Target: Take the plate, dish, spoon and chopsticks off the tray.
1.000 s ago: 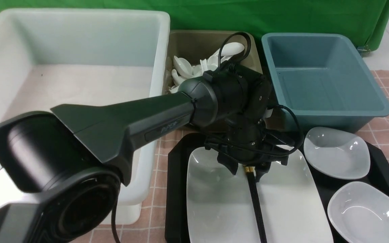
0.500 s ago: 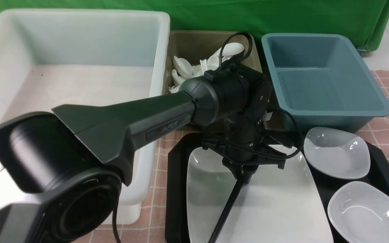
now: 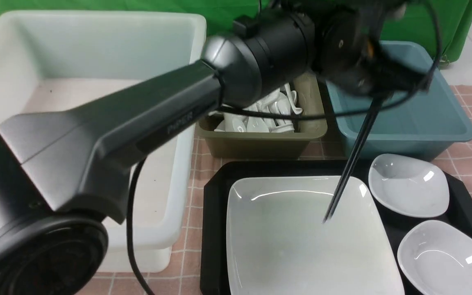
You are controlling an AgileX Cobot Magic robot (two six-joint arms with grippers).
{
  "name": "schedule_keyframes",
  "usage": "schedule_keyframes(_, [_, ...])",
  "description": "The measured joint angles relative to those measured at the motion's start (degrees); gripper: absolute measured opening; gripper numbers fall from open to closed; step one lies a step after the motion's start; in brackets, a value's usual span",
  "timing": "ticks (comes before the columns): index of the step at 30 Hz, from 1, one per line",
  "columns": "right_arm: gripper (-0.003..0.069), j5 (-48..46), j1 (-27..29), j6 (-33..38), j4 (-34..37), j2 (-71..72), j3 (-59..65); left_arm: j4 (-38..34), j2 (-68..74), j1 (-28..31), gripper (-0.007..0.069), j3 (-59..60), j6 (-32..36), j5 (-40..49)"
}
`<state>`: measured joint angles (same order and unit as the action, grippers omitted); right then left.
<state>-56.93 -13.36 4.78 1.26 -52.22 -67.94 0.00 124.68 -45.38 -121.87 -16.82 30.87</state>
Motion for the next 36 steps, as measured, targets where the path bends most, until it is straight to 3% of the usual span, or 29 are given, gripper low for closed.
schedule_keyframes(4, [0.0034, 9.3, 0.0, 0.0, 0.0, 1.0, 1.4, 4.3, 0.3, 0.0, 0.0081, 0.0, 0.1, -18.6])
schedule_keyframes(9, [0.0030, 18.6, 0.0, 0.0, -1.3, 3.5, 4.5, 10.5, 2.3, 0.5, 0.0081, 0.0, 0.1, -39.4])
schedule_keyframes(14, [0.0030, 21.0, 0.0, 0.4, -1.6, 4.3, 7.3, 12.4, 6.5, 2.4, 0.0081, 0.0, 0.1, -50.3])
schedule_keyframes(20, [0.0030, 22.8, 0.0, 0.9, -1.7, 4.4, 8.4, 11.7, 11.9, 4.7, 0.0081, 0.0, 0.1, -55.0])
schedule_keyframes(29, [0.0030, 23.9, 0.0, 1.1, -1.7, 4.6, 8.4, 10.4, 15.6, 5.2, 0.0117, 0.0, 0.1, -53.2])
schedule_keyframes(36, [0.0030, 23.9, 0.0, 1.5, -1.7, 4.6, 8.4, 10.1, 15.7, 5.2, 0.0318, 0.0, -0.2, -44.7])
